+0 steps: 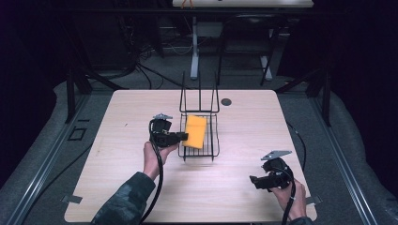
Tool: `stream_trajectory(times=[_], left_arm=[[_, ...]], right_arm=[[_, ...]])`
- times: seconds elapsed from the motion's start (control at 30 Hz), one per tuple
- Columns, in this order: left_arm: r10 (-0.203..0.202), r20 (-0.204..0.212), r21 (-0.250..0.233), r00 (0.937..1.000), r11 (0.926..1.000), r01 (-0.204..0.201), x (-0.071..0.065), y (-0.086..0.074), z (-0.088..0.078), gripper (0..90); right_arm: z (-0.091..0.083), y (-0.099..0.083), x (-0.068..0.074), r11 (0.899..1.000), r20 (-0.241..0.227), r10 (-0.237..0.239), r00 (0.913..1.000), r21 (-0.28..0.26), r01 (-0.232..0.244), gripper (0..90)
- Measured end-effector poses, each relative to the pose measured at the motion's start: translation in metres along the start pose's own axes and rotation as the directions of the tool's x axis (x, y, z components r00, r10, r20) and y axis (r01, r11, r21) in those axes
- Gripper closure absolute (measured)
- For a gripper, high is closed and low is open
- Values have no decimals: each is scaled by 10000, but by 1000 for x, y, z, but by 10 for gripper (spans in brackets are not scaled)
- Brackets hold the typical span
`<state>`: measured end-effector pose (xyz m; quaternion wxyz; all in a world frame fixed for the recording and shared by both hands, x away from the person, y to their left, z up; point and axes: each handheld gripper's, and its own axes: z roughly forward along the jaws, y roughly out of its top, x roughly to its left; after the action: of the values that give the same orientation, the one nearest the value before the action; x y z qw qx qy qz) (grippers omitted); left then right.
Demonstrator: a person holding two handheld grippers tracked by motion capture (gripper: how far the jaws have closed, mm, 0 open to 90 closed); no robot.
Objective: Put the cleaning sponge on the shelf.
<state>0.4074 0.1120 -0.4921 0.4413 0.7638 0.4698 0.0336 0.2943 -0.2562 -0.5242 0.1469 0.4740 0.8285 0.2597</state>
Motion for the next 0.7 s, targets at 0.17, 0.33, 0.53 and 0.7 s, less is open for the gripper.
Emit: stream_trajectory(times=[0.17, 0.33, 0.53, 0.7], left_arm=[[-360, -83, -22, 9993, 9994, 360, -1, -4, 10, 807], [-649, -186, 83, 9977, 9978, 650, -4, -7, 21, 807], [-811, -259, 233, 9964, 9964, 817, -6, -10, 28, 806], [-909, -373, 408, 9952, 9949, 924, -4, -13, 31, 796]], right_arm=[[0, 0, 1, 10000, 18, -39, 10000, 30, 39, 194], [0, 0, 0, 10000, 39, -45, 10000, 53, 45, 194], [1, 0, 0, 10000, 23, -51, 10000, 65, 51, 193], [2, -1, 0, 10000, 13, -61, 10000, 60, 60, 193]])
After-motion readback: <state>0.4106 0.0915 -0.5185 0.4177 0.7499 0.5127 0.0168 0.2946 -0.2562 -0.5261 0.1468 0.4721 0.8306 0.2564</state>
